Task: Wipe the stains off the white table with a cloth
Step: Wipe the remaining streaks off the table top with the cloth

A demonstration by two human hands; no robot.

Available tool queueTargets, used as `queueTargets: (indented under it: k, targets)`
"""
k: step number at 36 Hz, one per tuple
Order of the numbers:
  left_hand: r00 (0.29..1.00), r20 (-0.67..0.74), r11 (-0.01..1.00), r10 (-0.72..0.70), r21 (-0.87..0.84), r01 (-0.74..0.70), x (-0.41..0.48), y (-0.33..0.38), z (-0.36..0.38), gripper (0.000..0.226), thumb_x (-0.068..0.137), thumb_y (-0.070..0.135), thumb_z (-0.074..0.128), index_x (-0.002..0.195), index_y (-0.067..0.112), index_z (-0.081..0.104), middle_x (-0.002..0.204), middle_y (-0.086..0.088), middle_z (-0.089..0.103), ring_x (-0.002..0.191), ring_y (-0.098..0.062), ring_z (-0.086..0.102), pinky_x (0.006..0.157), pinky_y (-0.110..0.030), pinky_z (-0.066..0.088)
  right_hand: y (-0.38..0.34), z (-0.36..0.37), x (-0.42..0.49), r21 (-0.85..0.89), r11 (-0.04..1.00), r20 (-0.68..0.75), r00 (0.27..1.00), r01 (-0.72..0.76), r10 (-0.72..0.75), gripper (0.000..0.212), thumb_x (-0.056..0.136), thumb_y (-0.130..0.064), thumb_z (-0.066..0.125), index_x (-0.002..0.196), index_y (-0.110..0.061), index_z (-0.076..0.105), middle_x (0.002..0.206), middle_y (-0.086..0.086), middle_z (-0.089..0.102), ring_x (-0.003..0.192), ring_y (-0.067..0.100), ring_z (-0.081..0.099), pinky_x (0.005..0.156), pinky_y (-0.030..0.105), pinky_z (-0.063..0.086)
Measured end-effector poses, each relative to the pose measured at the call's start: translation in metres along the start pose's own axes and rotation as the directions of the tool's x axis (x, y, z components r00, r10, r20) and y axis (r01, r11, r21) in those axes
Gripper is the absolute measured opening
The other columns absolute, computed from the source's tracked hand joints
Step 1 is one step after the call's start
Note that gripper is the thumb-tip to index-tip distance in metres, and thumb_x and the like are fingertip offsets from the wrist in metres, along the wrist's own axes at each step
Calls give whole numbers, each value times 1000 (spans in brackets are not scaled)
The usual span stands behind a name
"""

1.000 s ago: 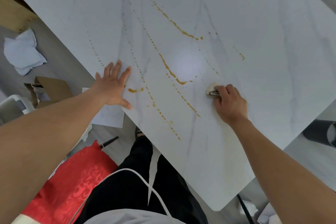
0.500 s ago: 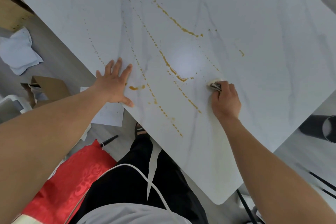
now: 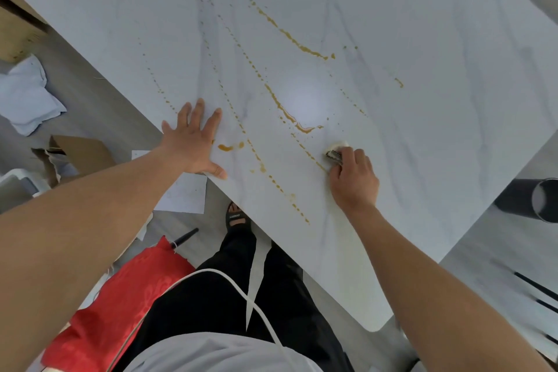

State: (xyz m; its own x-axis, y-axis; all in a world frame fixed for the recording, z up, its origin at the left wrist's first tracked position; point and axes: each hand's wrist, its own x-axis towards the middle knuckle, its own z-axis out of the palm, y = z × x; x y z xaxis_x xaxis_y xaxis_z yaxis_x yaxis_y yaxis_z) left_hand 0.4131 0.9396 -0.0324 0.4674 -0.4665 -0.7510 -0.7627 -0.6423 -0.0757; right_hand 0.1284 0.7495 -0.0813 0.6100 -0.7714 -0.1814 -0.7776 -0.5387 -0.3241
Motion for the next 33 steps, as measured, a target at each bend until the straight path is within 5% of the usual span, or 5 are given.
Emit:
queueTargets:
  k: [6,14,20,28,33]
  targets:
    - [1000,4,1000,-2,3,2,1,1,0,156,52,88,75,154,34,-30,161,-6,-38,152,-36,-26,119,-72,12,-4,3,-25,-64,933,170,925,355,-340,29,88,-27,39,105,-15,58,92,1,54,78,26,55,50,28,32]
    - [1000,7,1000,7,10,-7,0,-1,1,154,56,87,74,154,33,-31,162,-6,-39,152,-36,-27,119,-72,11,-12,11,-30,12,1000,20,999,-29,29,24,88,-14,56,112,-12,59,96,6,55,87,31,54,56,32,37]
    - [1000,21,1000,9,24,-10,1,-3,2,154,56,90,72,153,32,-33,161,-7,-40,152,-36,-29,118,-72,11,-18,19,-54,-54,930,160,922,364,-352,29,87,-27,39,104,-15,59,91,1,53,78,26,55,48,28,32]
    - [1000,10,1000,19,18,-20,1,-4,3,153,56,89,72,154,33,-31,162,-7,-39,152,-36,-27,117,-73,13,-26,19,-49,48,998,12,999,-46,46,25,88,-15,56,113,-14,58,97,5,56,88,29,55,58,31,35]
    - [1000,14,1000,22,15,-23,1,-3,3,155,55,90,72,154,32,-32,162,-8,-39,152,-36,-29,116,-74,13,-36,28,-84,-34,962,122,956,271,-266,23,87,-22,46,103,-14,59,89,2,53,75,27,55,48,28,33]
